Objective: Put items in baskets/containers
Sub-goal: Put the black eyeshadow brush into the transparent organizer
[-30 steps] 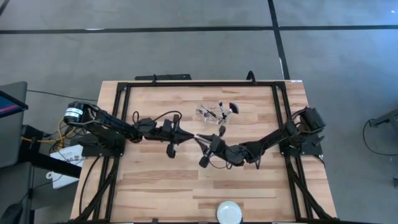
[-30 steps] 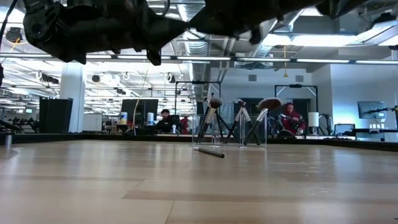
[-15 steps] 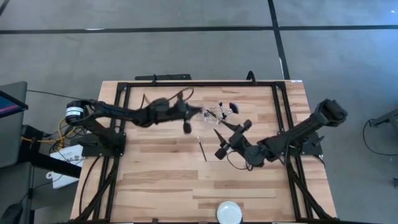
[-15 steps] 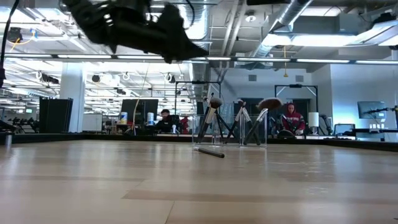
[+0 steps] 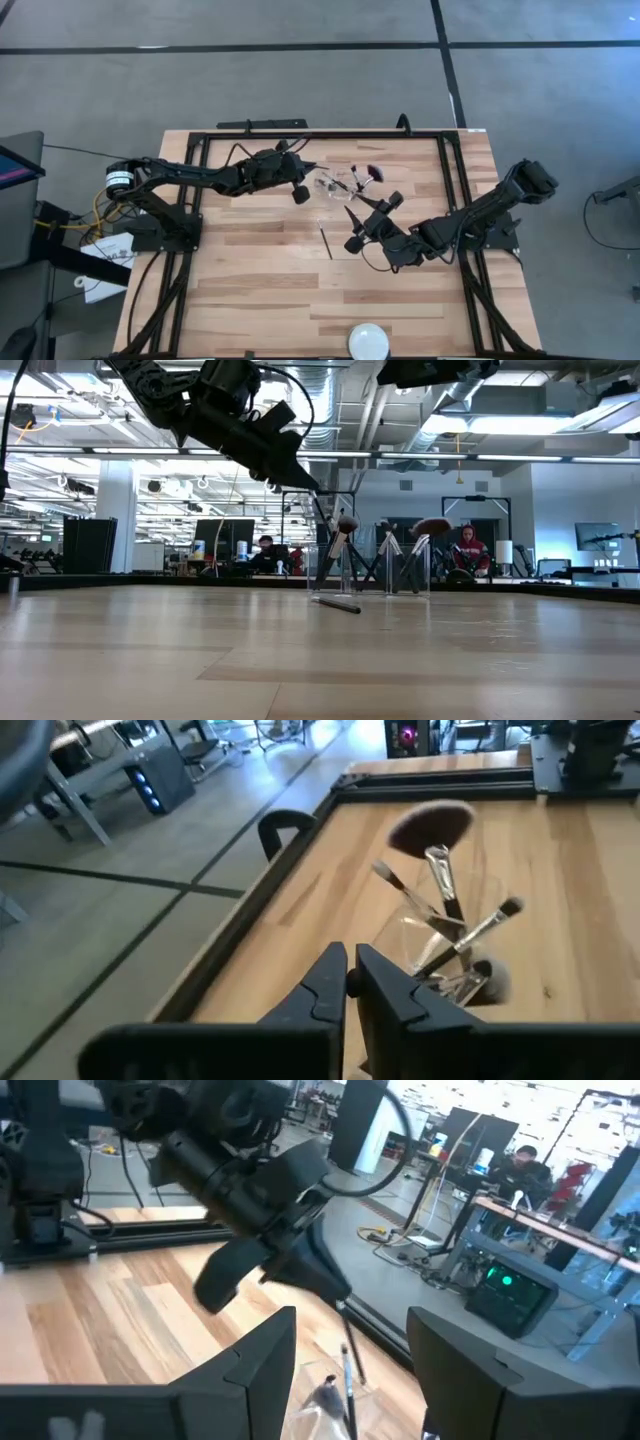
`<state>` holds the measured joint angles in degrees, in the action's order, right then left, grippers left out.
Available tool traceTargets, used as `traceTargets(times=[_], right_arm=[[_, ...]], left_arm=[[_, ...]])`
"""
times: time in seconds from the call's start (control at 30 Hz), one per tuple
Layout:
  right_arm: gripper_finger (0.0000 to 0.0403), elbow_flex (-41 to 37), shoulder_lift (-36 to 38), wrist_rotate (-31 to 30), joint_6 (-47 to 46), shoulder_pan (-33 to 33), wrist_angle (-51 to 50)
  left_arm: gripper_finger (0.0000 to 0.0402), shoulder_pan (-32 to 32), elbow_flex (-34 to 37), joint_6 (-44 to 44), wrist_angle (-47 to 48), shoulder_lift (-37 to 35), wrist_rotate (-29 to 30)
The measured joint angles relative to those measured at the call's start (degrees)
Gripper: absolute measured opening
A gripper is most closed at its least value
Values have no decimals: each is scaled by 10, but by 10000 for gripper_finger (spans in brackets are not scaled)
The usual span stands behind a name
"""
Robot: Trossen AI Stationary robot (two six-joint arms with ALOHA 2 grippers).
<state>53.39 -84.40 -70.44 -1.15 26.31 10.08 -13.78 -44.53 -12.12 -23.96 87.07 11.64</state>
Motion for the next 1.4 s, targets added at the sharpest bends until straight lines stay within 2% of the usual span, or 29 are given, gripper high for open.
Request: traceTargets(times=[0.2, 0.37, 0.57, 0.77, 0.87, 0.97, 1.07, 1.23, 1.4], right_arm=[[176, 0, 0, 0, -10, -3, -3], [176, 0, 0, 0, -19, -3, -9], [174, 0, 0, 1, -19, -3, -11], [173, 0, 0, 2, -20, -6, -11], [171, 0, 0, 33, -55, -12, -11], [169, 0, -4, 110, -121, -30, -10], [166, 0, -31, 174, -150, -48, -10], [160, 0, -127, 205, -228, -60, 3], [165, 0, -215, 208, -244, -70, 75]], left_arm=[[12, 4, 7, 6, 10, -1, -1], [12, 5, 7, 6, 6, -36, -1], [13, 28, 7, 13, 86, -92, -2], [13, 34, 7, 53, 138, -76, -1], [18, 32, 7, 53, 135, -48, -1], [24, 31, 7, 52, 130, -22, -1], [37, 31, 7, 52, 128, -7, -1], [72, 31, 7, 39, 121, -7, -1], [109, 31, 7, 34, 112, -16, -1]])
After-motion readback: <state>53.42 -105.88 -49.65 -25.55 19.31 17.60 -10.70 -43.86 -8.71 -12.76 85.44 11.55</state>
